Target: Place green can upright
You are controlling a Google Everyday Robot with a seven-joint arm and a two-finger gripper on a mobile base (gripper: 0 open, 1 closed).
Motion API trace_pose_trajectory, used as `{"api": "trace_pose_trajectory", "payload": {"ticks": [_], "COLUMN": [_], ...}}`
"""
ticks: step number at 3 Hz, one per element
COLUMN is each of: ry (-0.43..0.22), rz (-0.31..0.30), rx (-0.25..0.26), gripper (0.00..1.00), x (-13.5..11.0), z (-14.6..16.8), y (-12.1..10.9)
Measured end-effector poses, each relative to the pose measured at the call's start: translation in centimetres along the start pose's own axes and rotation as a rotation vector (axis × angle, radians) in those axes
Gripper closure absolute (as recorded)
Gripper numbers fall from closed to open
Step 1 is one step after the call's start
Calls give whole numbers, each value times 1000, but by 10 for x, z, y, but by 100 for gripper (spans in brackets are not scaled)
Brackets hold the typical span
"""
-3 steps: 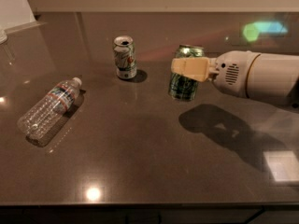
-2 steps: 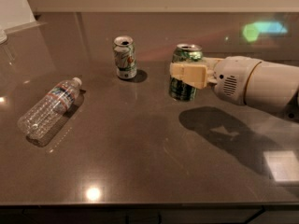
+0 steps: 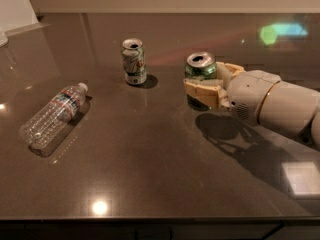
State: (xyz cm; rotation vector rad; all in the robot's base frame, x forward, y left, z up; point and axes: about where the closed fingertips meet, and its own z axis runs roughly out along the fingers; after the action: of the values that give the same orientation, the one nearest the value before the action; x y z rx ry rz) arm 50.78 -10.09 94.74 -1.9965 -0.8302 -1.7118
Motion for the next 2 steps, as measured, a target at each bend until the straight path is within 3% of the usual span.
{"api": "trace_pose_trajectory", "payload": {"ticks": [1,2], "ry": [7,8], "rz": [-44,-20], "rx": [-45,-87], "gripper": [100,100], "x": [-9,-18], "z": [-2,-2], "y": [6,12]}}
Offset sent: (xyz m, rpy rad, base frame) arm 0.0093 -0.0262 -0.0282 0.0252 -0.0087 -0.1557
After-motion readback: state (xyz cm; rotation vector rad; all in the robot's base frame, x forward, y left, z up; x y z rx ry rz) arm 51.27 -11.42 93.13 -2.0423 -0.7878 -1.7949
